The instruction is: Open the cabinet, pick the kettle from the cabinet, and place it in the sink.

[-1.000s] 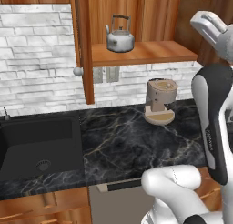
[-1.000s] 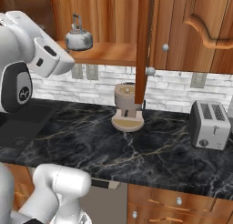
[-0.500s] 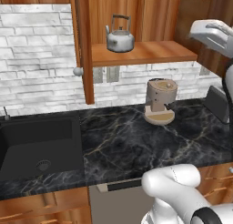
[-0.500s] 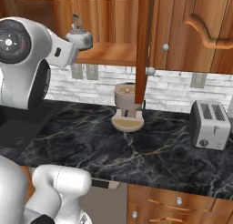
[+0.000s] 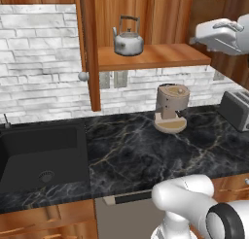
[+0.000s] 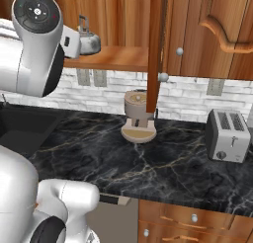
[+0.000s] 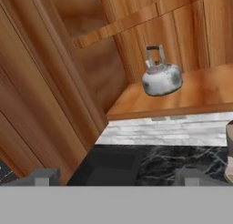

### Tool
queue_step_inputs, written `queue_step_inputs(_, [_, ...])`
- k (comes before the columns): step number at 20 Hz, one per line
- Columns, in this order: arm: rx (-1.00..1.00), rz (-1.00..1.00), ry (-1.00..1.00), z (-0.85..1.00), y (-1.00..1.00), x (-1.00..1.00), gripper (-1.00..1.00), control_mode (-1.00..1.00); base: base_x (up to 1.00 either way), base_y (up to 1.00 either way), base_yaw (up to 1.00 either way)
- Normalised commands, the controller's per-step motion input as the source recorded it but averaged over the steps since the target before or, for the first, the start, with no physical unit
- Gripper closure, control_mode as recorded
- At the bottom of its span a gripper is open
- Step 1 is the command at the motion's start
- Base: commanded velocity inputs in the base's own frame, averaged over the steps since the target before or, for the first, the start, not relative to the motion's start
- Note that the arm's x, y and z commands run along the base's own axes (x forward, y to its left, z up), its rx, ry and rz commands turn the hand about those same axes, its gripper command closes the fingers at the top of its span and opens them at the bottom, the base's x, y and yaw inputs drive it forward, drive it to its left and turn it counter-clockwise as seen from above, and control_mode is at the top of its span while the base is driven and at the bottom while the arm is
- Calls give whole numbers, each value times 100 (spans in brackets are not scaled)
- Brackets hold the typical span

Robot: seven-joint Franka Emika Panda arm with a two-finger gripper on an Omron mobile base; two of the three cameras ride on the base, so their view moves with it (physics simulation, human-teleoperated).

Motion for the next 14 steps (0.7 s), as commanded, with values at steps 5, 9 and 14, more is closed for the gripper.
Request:
queue_step_inputs(5, [-9,1,0,-16,15,27,-100,-100,0,0,0])
queue_step_inputs(9, [-15,0,-1,-30,7,23,-100,-100,0,0,0])
queue_step_inputs(14, [-9,0,-8,-29,4,25,-100,-100,0,0,0])
